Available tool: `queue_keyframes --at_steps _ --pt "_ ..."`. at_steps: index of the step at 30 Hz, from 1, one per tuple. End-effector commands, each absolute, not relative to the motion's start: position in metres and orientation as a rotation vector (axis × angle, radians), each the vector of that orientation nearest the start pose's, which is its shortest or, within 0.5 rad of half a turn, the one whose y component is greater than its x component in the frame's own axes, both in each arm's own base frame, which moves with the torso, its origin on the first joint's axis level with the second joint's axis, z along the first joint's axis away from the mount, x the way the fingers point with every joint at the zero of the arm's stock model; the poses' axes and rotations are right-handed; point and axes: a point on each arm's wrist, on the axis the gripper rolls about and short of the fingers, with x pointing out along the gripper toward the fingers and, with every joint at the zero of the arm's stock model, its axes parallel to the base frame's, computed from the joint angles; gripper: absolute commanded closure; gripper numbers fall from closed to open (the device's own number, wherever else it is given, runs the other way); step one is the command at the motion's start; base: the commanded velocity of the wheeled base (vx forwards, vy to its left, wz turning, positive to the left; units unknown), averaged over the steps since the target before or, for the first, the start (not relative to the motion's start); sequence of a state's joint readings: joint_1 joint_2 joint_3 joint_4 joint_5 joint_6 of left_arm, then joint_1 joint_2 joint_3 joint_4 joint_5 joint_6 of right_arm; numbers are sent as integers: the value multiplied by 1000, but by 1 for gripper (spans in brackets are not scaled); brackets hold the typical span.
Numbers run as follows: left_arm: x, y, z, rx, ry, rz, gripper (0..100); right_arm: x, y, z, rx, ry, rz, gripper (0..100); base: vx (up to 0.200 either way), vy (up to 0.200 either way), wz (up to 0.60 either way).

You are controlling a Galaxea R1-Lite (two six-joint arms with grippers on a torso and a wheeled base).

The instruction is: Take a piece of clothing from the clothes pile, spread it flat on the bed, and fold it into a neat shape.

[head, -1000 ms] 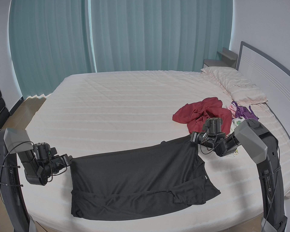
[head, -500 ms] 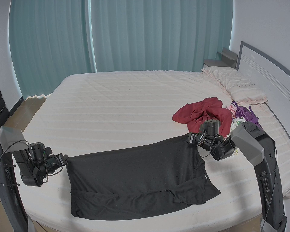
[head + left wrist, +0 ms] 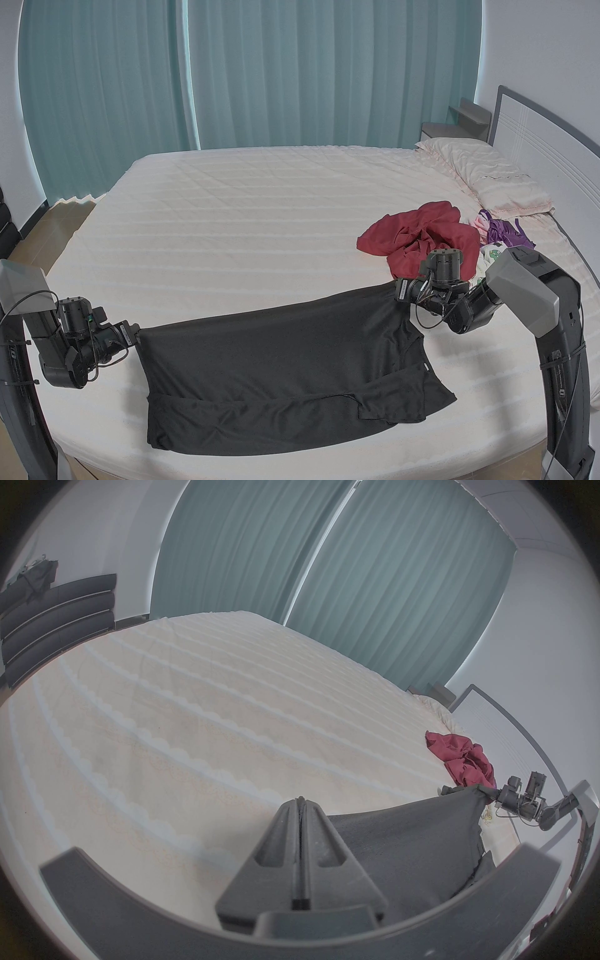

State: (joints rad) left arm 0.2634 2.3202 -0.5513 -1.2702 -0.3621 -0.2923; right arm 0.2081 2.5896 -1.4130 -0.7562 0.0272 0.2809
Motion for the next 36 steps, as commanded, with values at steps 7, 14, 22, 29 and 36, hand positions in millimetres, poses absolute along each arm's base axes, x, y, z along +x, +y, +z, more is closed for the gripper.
queue_keyframes --at_steps 7,14,22,29,36 --pt "316 76 -12 -382 497 -41 100 456 91 5 247 438 167 100 0 0 0" --pt "308 75 -16 -379 528 -38 100 435 88 -5 241 466 166 100 0 0 0" --pt "292 71 -27 -312 602 -58 100 401 81 -17 232 564 158 100 0 0 0" --pt "273 65 -36 -292 678 -72 100 374 72 -32 231 623 160 100 0 0 0" --pt "253 60 -56 -234 791 -104 100 354 67 -52 234 666 150 100 0 0 0"
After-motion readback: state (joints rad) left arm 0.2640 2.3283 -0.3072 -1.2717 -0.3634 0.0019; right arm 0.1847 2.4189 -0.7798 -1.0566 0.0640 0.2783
